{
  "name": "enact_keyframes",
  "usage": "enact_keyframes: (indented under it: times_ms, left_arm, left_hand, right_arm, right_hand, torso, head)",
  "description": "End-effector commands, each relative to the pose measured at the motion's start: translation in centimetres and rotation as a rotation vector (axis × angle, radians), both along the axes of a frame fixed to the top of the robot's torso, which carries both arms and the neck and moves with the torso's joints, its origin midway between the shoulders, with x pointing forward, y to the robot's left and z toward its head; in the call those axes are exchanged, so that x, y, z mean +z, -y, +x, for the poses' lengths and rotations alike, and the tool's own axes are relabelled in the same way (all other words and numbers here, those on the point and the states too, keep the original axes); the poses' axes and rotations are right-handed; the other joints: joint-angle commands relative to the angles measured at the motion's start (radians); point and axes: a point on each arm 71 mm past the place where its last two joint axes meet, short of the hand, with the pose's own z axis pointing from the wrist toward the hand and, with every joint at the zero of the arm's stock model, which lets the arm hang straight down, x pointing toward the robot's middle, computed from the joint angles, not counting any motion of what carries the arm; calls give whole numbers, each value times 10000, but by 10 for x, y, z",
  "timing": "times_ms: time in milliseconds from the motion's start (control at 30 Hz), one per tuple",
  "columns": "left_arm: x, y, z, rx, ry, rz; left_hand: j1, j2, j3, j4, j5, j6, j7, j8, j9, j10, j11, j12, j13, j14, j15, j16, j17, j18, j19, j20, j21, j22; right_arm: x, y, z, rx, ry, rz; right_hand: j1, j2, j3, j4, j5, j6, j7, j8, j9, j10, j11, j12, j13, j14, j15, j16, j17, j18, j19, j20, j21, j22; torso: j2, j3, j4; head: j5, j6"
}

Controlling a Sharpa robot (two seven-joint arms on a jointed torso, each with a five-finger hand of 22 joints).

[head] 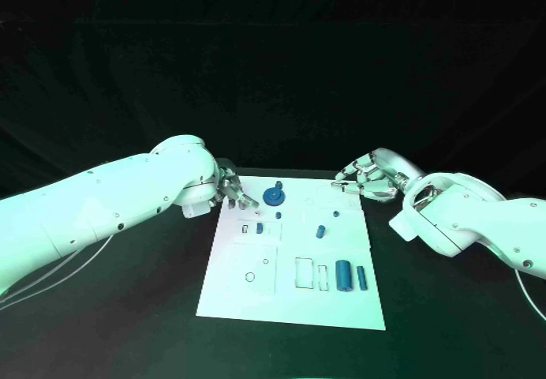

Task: Assemble the parts on the task board

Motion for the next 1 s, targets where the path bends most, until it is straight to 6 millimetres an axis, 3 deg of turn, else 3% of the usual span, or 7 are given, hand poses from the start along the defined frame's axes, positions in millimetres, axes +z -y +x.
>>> enact_keyframes:
  times_ms: [33, 267, 567, 833, 1000]
  left_arm:
    - [13, -4, 8, 352, 337, -389]
    - [29, -13, 28, 785, 976, -655]
    - [24, -15, 41, 811, 818, -247]
    - [6, -12, 46, 908, 618, 231]
    - [-5, -10, 46, 943, 408, 413]
  left_hand:
    - [175, 9, -178, 69, -8, -253, 144, -267, -216, -201, 120, -153, -144, 496, 124, -64, 638, 59, -173, 97, -203, -316]
    - [740, 76, -374, 124, -3, -629, 402, -780, -780, -691, 362, -507, -521, 367, 339, -331, 425, 304, -846, 298, -1065, -1638]
    - [880, 62, -347, 180, -6, -480, 419, -791, -935, -624, 373, -490, -634, 399, 353, -237, 504, 234, -614, 324, -910, -1292]
    - [713, 0, -418, 213, -5, -426, 411, -804, -1021, -568, 368, -448, -677, 406, 350, -221, 517, 209, -511, 325, -833, -1159]
    - [637, 4, -432, 214, -5, -385, 400, -800, -1058, -535, 359, -421, -693, 415, 344, -199, 535, 180, -421, 322, -745, -1004]
  right_arm:
    - [0, -1, 0, 83, 7, -37]
    - [-1, -2, 1, 101, -4, -41]
    - [-2, -3, 1, 142, -27, -41]
    - [-4, -4, 1, 176, -56, -34]
    - [-4, -5, 0, 197, -51, -22]
  right_hand:
    - [-87, 20, -61, -1, 24, -40, -39, 41, 10, -58, -21, -56, -9, 512, -62, -34, 297, 116, -80, -24, -37, 1397]
    - [-116, 23, -80, -2, 27, -46, -40, 42, 12, -55, -21, -55, -11, 513, -62, -35, 298, 115, -76, -24, -36, 1400]
    - [-117, 24, -80, -2, 28, -46, -41, 42, 12, -55, -22, -55, -11, 513, -62, -35, 299, 114, -76, -24, -35, 1401]
    - [-118, 32, -82, -7, 37, -47, -42, 44, 13, -57, -23, -58, -16, 512, -63, -40, 293, 116, -80, -25, -43, 1396]
    - [-118, 32, -82, -7, 37, -47, -42, 44, 13, -57, -23, -58, -16, 512, -63, -40, 293, 116, -80, -25, -43, 1396]
  torso:
    - [14, -3, -9]
    - [34, -6, -24]
    - [35, -14, -19]
    - [29, -21, -27]
    - [32, -8, -30]
  head:
    - [39, 80]
    - [91, 108]
    - [135, 72]
    - [136, 42]
    - [151, 24]
